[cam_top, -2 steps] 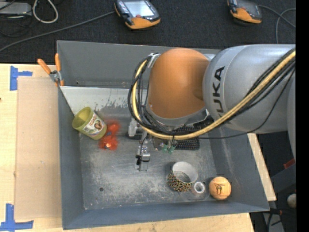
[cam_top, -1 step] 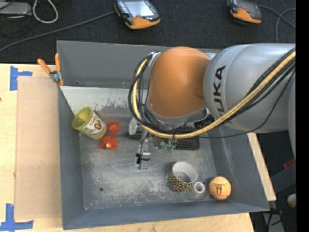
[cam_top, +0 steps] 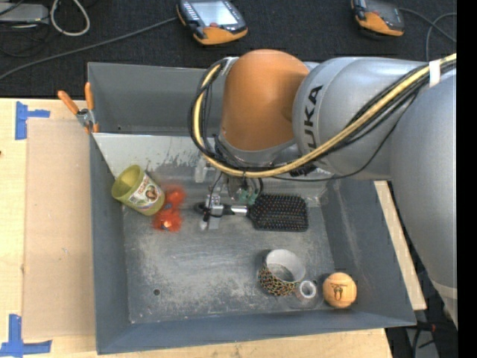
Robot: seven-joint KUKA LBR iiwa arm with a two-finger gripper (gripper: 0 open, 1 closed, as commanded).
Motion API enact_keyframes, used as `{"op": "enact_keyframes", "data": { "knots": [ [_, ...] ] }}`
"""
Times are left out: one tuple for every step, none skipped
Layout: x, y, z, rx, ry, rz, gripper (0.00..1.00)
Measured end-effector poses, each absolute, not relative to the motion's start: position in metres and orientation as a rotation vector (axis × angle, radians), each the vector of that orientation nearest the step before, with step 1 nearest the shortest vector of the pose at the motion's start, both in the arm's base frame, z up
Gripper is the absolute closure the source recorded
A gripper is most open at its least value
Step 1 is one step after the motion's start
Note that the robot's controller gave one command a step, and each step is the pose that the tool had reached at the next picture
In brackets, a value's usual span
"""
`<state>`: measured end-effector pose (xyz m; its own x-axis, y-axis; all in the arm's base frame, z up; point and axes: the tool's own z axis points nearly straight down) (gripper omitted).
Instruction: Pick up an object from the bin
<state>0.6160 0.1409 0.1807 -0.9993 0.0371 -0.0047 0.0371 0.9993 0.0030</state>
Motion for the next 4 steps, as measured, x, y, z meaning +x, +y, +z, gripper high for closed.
{"op": "enact_keyframes", "data": {
  "knots": [
    [0.613, 0.107, 0.166, -0.014, 3.140, 0.003, 0.00],
    [0.617, 0.144, 0.147, 0.114, 3.136, 0.006, 0.00],
    [0.602, 0.095, 0.133, -0.062, 3.138, 0.006, 0.00],
    [0.601, 0.139, 0.108, -0.034, 3.137, 0.008, 0.00]
  ]
}}
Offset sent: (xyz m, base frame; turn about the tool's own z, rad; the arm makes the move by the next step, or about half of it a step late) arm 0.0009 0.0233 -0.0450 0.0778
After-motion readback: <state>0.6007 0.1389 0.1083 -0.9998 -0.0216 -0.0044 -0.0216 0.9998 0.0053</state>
